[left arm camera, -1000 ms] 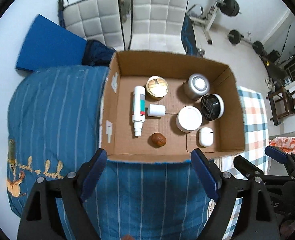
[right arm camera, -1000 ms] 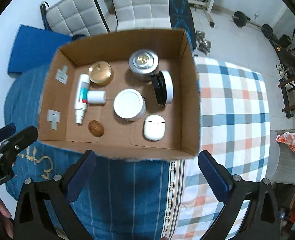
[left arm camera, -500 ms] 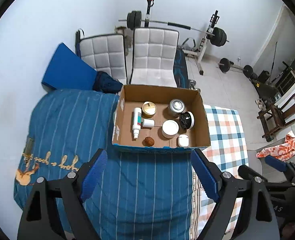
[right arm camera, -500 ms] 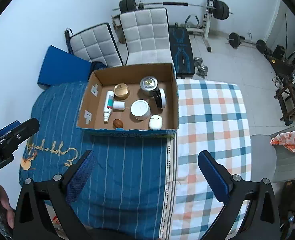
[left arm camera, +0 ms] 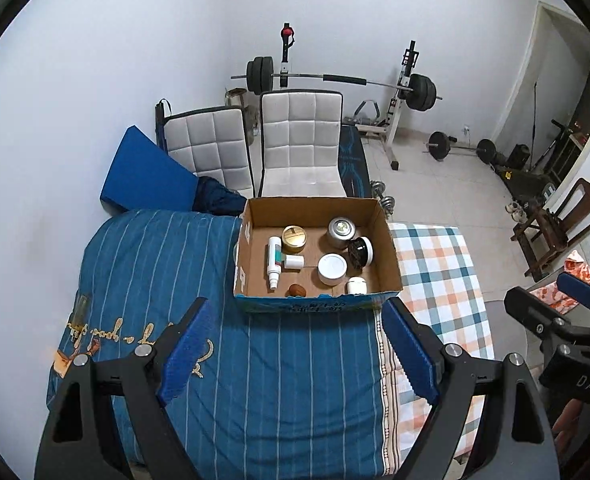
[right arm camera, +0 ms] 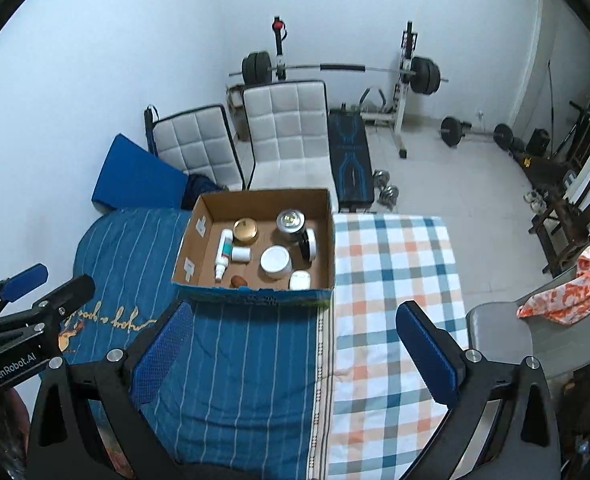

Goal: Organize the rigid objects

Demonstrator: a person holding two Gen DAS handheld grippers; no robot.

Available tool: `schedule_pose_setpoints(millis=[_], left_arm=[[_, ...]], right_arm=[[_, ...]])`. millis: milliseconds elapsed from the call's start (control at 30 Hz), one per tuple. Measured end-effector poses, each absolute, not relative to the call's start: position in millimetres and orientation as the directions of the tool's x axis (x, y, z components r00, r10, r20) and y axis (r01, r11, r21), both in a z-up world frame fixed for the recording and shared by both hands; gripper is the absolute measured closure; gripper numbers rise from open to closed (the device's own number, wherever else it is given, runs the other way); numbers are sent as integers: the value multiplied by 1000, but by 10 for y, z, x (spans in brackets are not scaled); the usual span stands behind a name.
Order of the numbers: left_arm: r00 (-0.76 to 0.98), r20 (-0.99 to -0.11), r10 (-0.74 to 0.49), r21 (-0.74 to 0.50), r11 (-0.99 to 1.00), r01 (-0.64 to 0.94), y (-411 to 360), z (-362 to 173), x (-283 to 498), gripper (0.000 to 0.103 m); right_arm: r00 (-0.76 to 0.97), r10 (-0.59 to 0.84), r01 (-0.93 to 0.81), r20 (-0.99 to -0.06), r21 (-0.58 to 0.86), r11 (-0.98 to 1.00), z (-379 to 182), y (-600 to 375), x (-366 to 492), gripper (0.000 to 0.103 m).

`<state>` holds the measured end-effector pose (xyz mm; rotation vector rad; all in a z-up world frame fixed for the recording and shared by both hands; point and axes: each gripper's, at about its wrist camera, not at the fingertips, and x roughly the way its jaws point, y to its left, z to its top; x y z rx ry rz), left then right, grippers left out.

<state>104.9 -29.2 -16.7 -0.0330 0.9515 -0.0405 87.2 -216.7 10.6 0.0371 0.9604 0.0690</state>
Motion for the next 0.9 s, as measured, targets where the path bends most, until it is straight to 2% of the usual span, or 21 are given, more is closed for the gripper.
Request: schedule_pose_setpoints(millis=[900], left_arm=[[599, -800, -43, -52, 999, 3, -244, -87, 922, 17]], right_arm=[[604, 42, -11, -796, 44, 999, 242, -2188, 730, 0]])
